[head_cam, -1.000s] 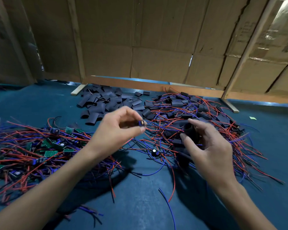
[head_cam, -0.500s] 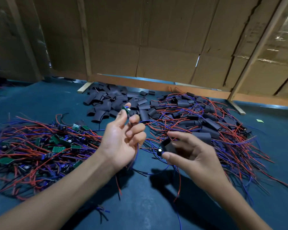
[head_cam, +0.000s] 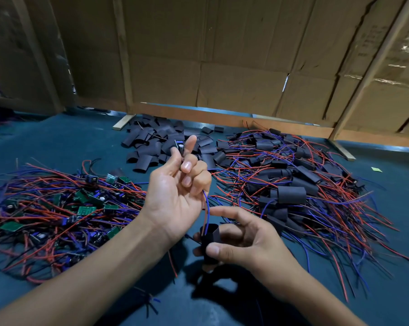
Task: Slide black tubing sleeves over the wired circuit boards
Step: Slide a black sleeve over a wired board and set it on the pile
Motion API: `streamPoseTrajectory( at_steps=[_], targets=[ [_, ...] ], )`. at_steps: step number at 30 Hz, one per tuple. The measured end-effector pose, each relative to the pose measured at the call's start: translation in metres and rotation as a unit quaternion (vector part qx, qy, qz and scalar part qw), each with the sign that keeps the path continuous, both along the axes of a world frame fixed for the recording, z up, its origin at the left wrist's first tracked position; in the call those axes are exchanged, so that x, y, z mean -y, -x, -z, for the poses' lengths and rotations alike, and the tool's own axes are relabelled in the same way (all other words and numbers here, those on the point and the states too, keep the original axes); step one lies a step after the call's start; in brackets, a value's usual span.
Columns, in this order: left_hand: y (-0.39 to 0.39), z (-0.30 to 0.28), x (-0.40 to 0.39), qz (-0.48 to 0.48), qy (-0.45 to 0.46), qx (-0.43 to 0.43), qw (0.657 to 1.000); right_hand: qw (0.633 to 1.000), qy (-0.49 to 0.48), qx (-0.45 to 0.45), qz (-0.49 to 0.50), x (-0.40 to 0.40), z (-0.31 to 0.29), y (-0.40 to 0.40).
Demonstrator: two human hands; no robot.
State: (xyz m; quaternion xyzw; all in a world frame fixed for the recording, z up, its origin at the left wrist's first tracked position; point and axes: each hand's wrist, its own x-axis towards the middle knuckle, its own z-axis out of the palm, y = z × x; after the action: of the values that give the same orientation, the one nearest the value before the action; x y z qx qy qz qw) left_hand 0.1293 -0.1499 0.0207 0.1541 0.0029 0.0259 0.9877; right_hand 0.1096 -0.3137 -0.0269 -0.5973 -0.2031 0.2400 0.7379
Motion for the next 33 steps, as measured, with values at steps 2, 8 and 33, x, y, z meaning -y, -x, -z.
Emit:
streamPoseTrajectory(
  at_steps=[2, 8, 33],
  targets=[
    [0.000, 0.000, 0.001, -0.002, -0.018, 0.005, 1.000, 1.000, -0.013, -0.011, -0.012, -0.001, -0.003, 0.001],
    [0.000, -0.005, 0.001, -0.025, -0.041, 0.020, 0.999, 0.999, -0.009, 0.003, -0.040, 0.001, -0.005, 0.001],
    [0.008, 0.019, 0.018, -0.056, -0.537, 0.118, 0.833, 0.968, -0.053, 0.164, 0.180, 0.027, -0.017, -0.020]
  ],
)
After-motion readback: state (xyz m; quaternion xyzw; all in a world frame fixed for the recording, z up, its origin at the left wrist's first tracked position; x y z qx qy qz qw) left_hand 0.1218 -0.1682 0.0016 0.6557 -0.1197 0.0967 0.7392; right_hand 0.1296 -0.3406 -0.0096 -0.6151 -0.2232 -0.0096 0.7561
